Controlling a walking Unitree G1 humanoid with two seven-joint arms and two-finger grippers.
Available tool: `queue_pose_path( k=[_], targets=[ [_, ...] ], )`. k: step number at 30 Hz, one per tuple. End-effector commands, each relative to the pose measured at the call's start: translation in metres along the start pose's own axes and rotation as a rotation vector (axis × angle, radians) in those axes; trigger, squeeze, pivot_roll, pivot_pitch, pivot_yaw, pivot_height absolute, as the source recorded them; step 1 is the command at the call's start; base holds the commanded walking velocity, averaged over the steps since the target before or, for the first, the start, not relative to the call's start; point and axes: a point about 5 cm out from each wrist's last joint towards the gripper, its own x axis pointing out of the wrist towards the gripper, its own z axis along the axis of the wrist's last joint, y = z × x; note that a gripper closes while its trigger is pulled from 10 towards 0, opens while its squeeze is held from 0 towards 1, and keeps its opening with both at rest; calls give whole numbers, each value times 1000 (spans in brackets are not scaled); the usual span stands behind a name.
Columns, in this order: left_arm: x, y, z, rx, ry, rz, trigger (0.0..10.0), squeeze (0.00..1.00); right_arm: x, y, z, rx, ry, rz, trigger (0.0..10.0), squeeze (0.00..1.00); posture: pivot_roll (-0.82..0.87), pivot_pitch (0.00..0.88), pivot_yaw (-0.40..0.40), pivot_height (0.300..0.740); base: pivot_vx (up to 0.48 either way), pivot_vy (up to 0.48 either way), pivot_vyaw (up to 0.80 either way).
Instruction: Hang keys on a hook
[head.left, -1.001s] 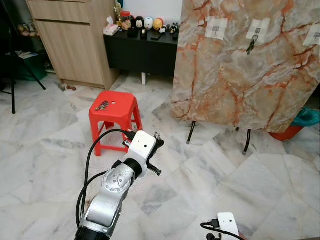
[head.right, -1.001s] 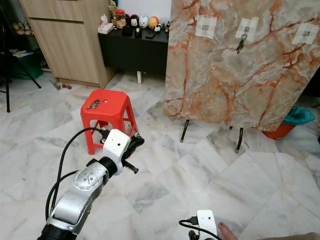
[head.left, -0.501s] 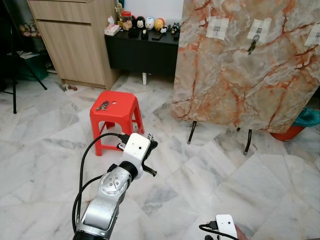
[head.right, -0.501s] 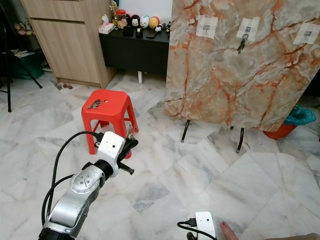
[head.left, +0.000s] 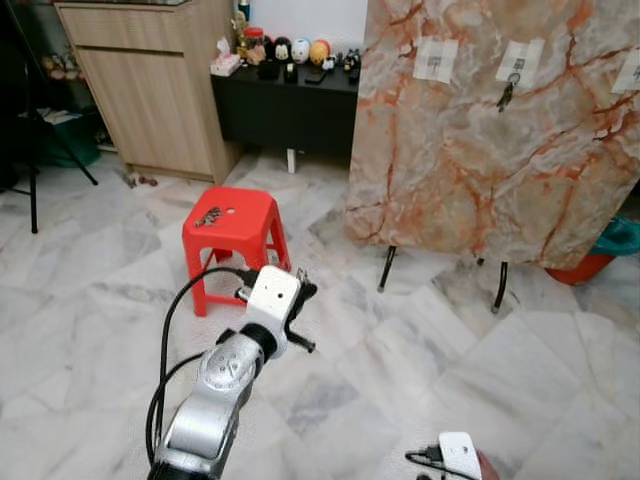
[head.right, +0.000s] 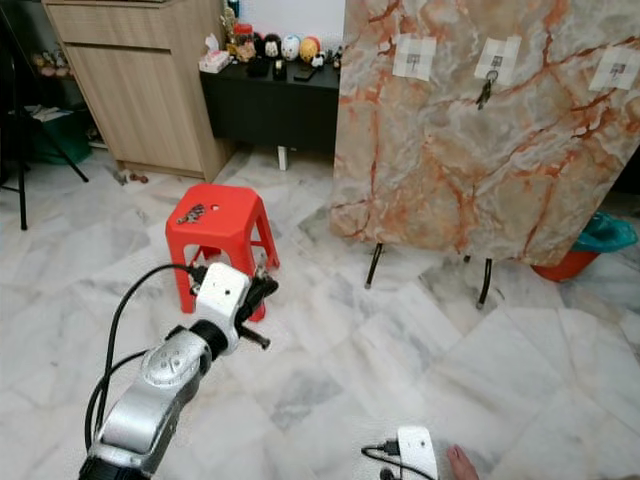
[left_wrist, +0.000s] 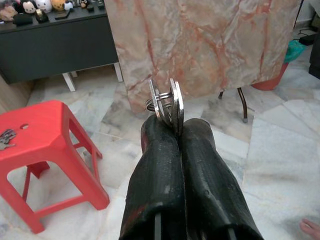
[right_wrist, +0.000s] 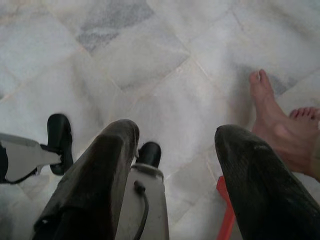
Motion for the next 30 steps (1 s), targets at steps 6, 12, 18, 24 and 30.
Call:
queue_pose_path(
  k=[6, 12, 18, 24, 30],
  targets=[
    [2, 3, 7, -5, -15, -7, 10000, 0, 1, 2, 6, 10, -23, -2, 10000, 0, 58, 0, -40, 740, 371, 0, 0],
    [5, -2, 14, 23, -25, -55, 10000, 0, 1, -5, 11, 107, -50, -60, 10000, 0, 77, 0, -43, 740, 371, 0, 0],
    [7, -3, 17, 21, -30, -58, 10000, 0, 0, -8, 15, 135, -71, -90, 10000, 0, 80, 0, -45, 740, 374, 0, 0],
    [8, -2, 18, 21, -30, -59, 10000, 0, 0, -8, 16, 152, -78, -92, 10000, 0, 81, 0, -43, 740, 374, 0, 0],
    [9, -1, 19, 23, -30, -59, 10000, 0, 1, -6, 16, 141, -86, -91, 10000, 0, 80, 0, -44, 740, 374, 0, 0]
  ],
)
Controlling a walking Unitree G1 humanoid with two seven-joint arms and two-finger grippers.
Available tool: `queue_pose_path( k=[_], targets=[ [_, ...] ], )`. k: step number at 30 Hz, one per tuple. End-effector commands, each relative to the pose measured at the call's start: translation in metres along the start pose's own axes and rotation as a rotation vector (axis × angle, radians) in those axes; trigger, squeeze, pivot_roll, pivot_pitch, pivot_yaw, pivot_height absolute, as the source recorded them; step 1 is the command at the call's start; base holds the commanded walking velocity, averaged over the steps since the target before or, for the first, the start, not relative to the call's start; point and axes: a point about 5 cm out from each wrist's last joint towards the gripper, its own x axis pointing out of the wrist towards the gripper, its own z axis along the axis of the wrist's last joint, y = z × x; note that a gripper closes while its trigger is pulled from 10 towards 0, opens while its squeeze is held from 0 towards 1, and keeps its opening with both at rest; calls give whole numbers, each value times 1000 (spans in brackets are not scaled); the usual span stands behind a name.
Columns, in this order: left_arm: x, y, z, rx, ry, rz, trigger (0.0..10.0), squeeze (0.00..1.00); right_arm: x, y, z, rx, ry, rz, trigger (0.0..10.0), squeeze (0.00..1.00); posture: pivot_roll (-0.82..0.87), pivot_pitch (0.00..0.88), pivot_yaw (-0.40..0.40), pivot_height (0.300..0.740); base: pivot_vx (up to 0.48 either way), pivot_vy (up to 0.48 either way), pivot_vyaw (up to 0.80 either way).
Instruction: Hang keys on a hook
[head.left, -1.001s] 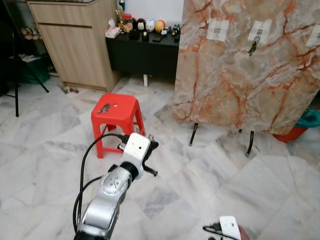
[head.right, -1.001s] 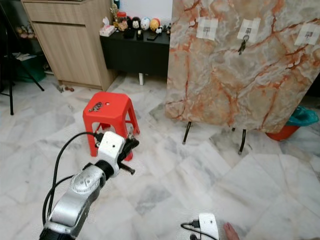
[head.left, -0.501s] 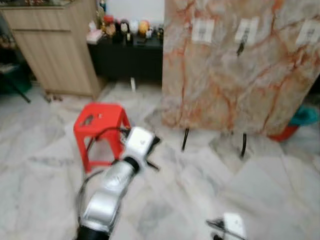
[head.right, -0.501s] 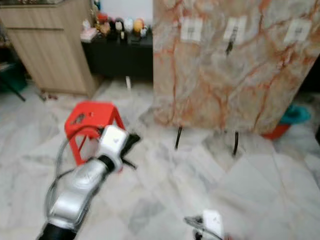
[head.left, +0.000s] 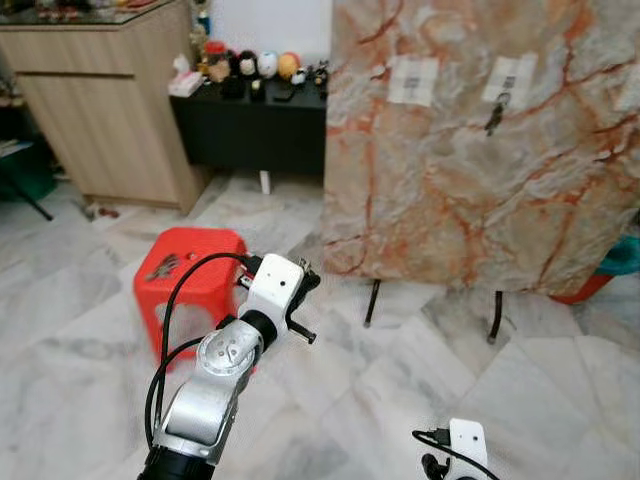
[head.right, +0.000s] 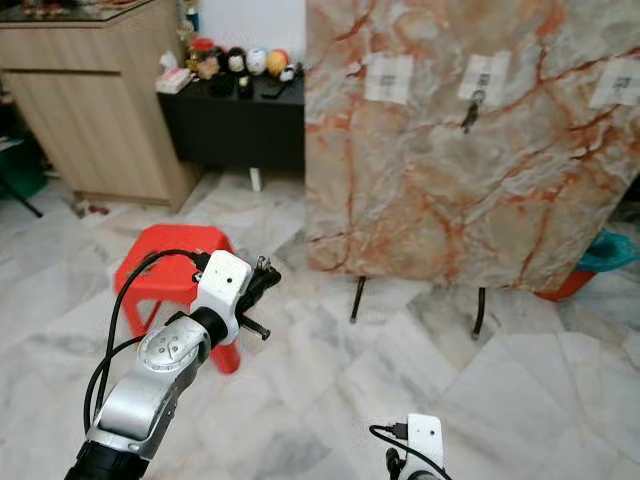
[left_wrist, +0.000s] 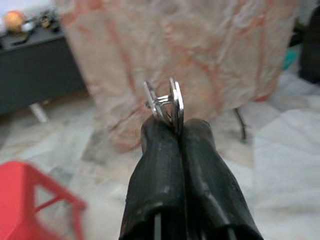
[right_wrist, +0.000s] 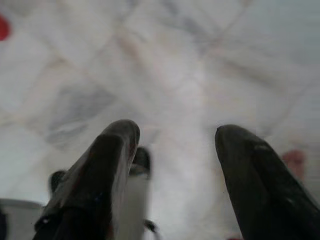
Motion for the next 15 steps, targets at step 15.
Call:
queue_pose_path(
  k=[15],
  targets=[
    [0, 8, 9, 5, -27, 14, 10000, 0, 1, 8, 6, 12, -23, 21, 10000, 0, 74, 0, -48, 740, 375, 0, 0]
  ],
)
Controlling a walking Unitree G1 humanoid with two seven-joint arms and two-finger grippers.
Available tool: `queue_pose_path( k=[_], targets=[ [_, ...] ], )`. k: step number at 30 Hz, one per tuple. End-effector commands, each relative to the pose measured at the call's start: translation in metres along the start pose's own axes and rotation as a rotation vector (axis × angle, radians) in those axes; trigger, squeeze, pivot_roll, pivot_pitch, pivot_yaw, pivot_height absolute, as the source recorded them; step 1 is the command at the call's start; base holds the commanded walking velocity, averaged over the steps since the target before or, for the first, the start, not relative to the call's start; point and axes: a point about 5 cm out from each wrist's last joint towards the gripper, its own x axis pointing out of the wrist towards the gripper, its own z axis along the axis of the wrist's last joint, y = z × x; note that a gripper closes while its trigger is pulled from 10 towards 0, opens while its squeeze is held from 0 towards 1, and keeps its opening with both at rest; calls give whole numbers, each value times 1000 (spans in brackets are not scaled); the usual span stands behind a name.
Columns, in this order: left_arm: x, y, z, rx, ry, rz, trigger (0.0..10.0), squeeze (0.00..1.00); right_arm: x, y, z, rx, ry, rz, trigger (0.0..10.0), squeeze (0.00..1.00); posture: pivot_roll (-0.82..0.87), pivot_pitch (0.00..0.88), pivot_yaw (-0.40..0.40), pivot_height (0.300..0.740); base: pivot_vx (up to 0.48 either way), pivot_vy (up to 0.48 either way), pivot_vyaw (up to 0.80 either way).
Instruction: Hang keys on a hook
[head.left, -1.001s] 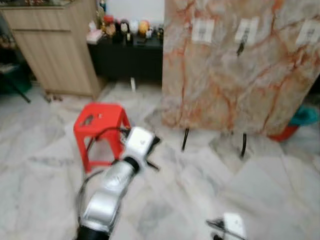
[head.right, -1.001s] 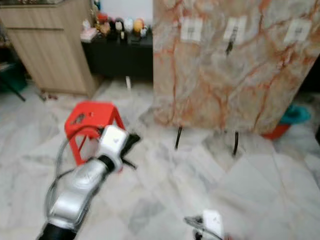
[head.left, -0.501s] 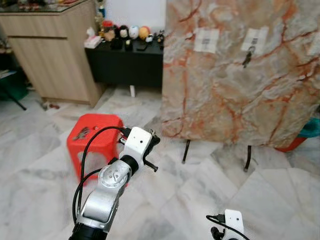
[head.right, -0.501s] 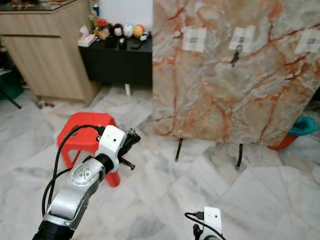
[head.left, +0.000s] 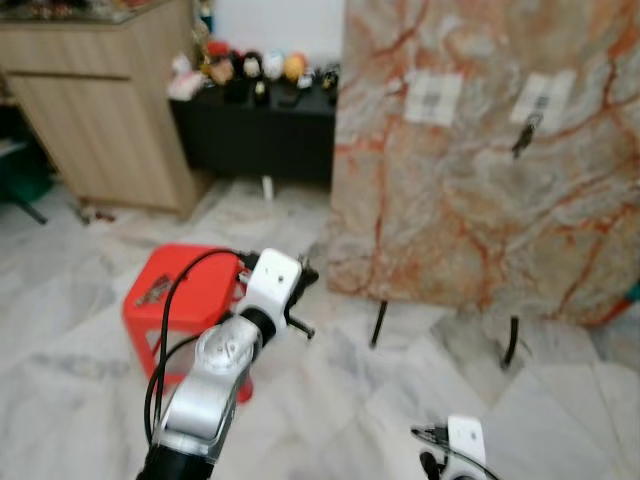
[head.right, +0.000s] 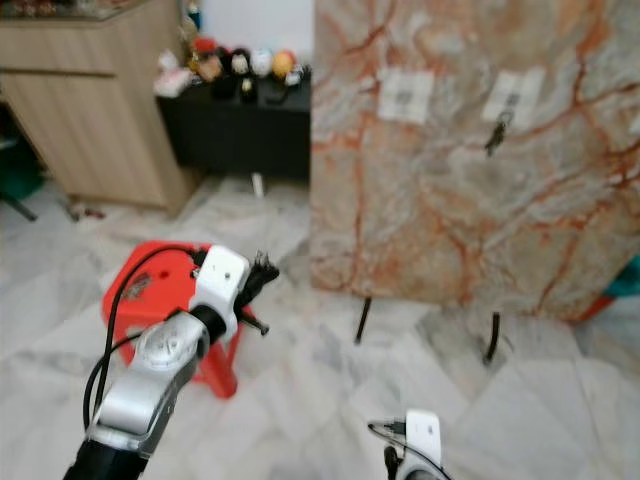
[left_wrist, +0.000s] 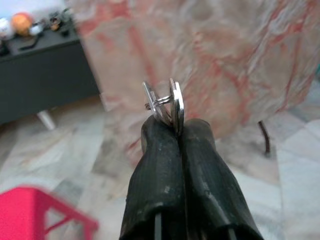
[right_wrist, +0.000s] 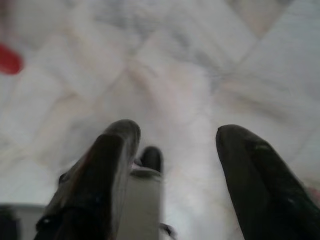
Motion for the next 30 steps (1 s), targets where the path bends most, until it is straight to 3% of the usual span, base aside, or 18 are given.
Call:
queue_pose_path(
  k=[1, 11, 30],
  targets=[
    [1, -1, 7, 4, -26, -14, 10000, 0, 0, 0, 2, -5, -6, 0, 10000, 0, 74, 0, -48, 740, 375, 0, 0],
    [2, -1, 8, 5, -27, -18, 10000, 0, 0, 0, 3, -10, -7, 8, 10000, 0, 74, 0, -48, 740, 376, 0, -682],
    [2, -2, 10, 9, -30, -29, 10000, 0, 0, 1, 3, 7, -24, 10, 10000, 0, 74, 0, -41, 740, 377, 0, 0]
  ],
)
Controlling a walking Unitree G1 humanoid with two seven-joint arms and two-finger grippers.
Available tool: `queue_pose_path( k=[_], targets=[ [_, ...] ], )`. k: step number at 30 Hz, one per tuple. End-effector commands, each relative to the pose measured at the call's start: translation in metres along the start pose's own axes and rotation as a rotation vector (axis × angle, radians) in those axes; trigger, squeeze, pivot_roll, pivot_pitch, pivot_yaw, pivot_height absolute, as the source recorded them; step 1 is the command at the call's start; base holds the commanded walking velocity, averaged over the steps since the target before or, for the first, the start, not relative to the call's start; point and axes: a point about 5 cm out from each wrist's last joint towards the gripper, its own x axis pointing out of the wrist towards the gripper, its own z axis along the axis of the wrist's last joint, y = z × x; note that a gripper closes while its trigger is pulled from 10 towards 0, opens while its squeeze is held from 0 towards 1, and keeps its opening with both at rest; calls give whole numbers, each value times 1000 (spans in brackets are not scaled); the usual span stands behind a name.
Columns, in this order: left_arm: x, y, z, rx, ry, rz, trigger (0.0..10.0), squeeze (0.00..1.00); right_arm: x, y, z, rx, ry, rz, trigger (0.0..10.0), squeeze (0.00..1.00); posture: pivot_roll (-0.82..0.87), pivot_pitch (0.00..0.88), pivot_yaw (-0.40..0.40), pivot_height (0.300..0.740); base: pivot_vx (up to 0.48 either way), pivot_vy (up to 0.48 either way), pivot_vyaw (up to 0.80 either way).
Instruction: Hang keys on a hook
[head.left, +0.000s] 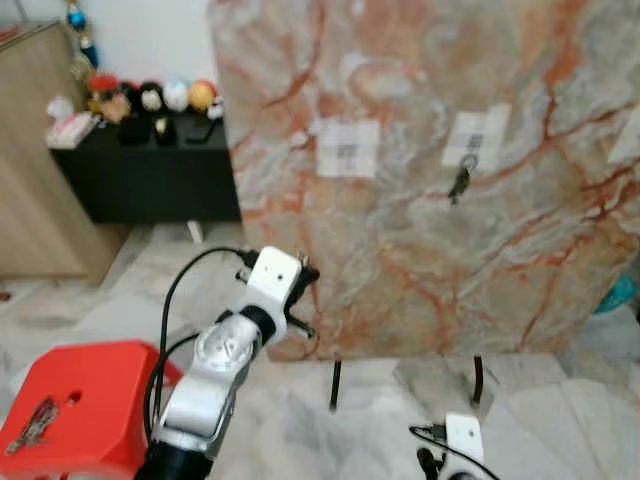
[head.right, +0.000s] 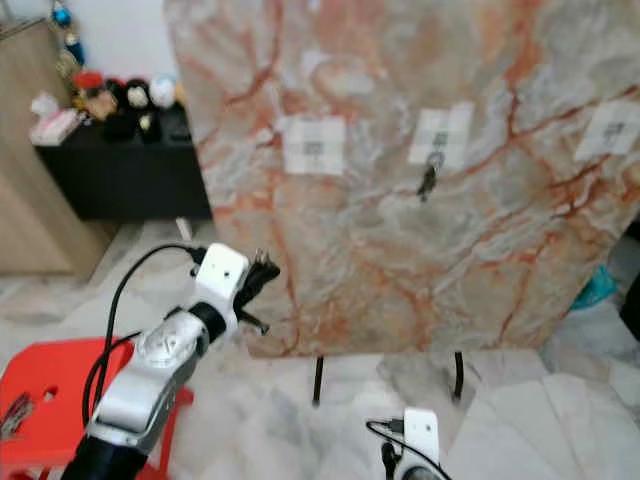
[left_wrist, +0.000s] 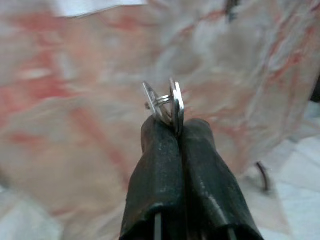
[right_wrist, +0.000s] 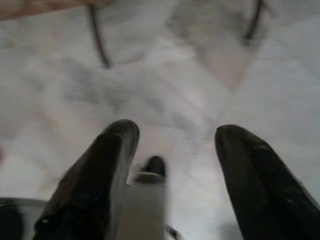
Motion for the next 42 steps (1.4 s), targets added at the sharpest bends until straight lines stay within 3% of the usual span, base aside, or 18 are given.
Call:
queue_pose_path(
  k=[1, 20, 21, 29, 33, 42],
  targets=[
    [0, 1, 6, 16, -18, -9, 10000, 0, 1, 0, 3, 7, -11, -3, 10000, 0, 74, 0, -41, 740, 375, 0, 0],
    [1, -2, 11, 28, -32, -45, 10000, 0, 1, 1, 3, 0, -12, 4, 10000, 0, 77, 0, -36, 740, 371, 0, 0],
    [0, -7, 12, 38, -37, -95, 10000, 0, 1, 1, 3, 1, -13, 4, 10000, 0, 80, 2, -34, 740, 0, 0, 0],
    [0, -7, 12, 38, -37, -95, 10000, 0, 1, 1, 3, 1, -13, 4, 10000, 0, 80, 2, -34, 740, 0, 0, 0],
    [-13, -21, 17, -28, -90, -213, 10000, 0, 0, 3, 2, 11, -17, 3, 10000, 0, 84, 7, -26, 740, 0, 0, 0],
    [-15, -18, 21, -58, -109, -213, 10000, 0, 0, 3, 2, 30, -20, -1, 10000, 0, 83, 0, -26, 740, 0, 234, 0]
  ],
)
